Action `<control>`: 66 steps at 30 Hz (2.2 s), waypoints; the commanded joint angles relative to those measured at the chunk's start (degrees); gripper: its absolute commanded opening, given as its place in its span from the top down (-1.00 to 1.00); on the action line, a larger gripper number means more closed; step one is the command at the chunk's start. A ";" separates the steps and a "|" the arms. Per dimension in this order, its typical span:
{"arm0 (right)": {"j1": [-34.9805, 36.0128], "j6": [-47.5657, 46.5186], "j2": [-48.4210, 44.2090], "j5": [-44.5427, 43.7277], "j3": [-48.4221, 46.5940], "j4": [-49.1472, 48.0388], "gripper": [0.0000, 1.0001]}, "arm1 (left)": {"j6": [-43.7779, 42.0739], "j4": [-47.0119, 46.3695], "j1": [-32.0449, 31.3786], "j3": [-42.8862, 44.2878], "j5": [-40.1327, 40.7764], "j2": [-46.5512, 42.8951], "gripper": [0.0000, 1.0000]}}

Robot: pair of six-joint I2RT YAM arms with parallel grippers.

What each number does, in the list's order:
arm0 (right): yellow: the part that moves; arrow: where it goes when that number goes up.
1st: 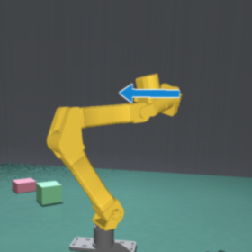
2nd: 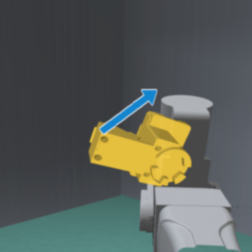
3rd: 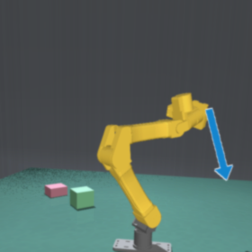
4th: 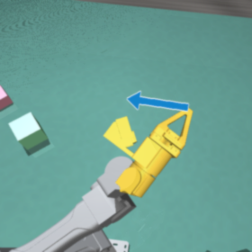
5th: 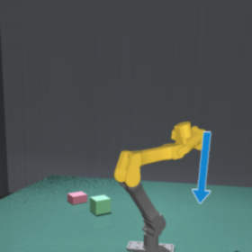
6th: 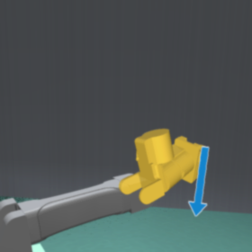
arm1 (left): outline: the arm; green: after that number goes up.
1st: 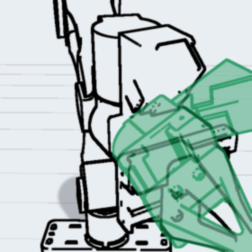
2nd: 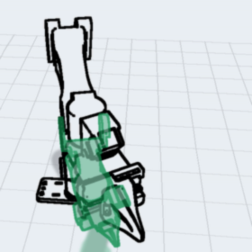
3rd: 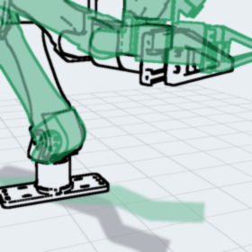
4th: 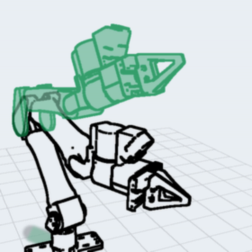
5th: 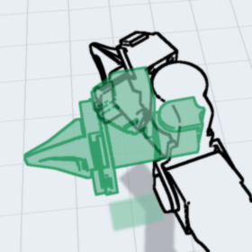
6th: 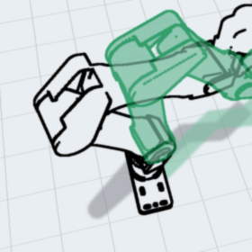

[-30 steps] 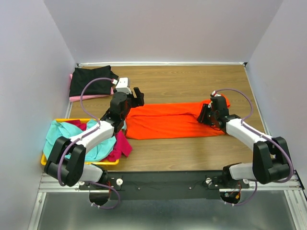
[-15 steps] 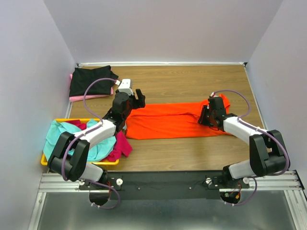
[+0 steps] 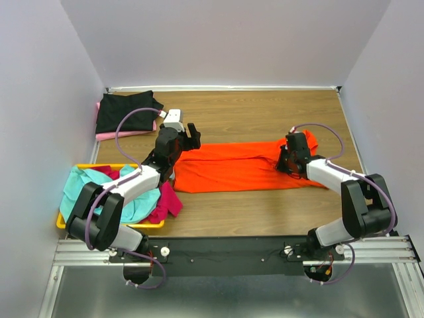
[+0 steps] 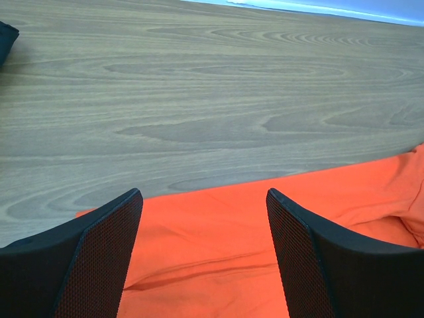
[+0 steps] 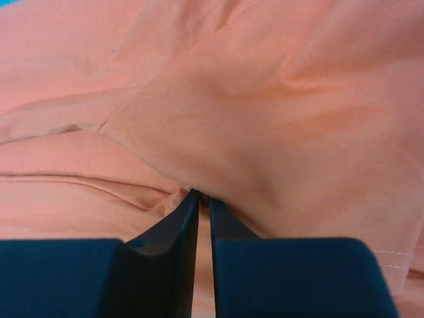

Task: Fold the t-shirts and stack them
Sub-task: Fold the tshirt

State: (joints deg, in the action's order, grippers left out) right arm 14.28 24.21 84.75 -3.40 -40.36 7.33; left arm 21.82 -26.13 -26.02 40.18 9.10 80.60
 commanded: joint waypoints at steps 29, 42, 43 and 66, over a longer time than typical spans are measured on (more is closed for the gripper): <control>1.45 0.40 -10.66 9.90 0.55 6.10 0.99 | -1.87 3.19 -0.08 3.59 -0.75 3.07 -0.67; 1.80 0.66 -12.15 9.30 -1.74 10.60 -0.26 | -1.70 4.16 0.36 4.99 -1.02 4.48 -0.69; 1.80 1.80 -13.11 8.16 -3.31 10.60 -0.41 | -1.70 3.98 0.36 5.86 -1.71 5.61 -0.69; -16.30 -0.83 15.44 -8.91 -33.29 10.33 -0.70 | 1.55 -2.70 0.36 7.28 -8.22 18.19 -0.68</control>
State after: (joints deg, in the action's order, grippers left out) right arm 0.60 24.56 97.27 -11.40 -71.48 16.45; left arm 22.83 -26.89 -25.85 46.94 2.61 98.39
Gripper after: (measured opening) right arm 0.861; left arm 0.843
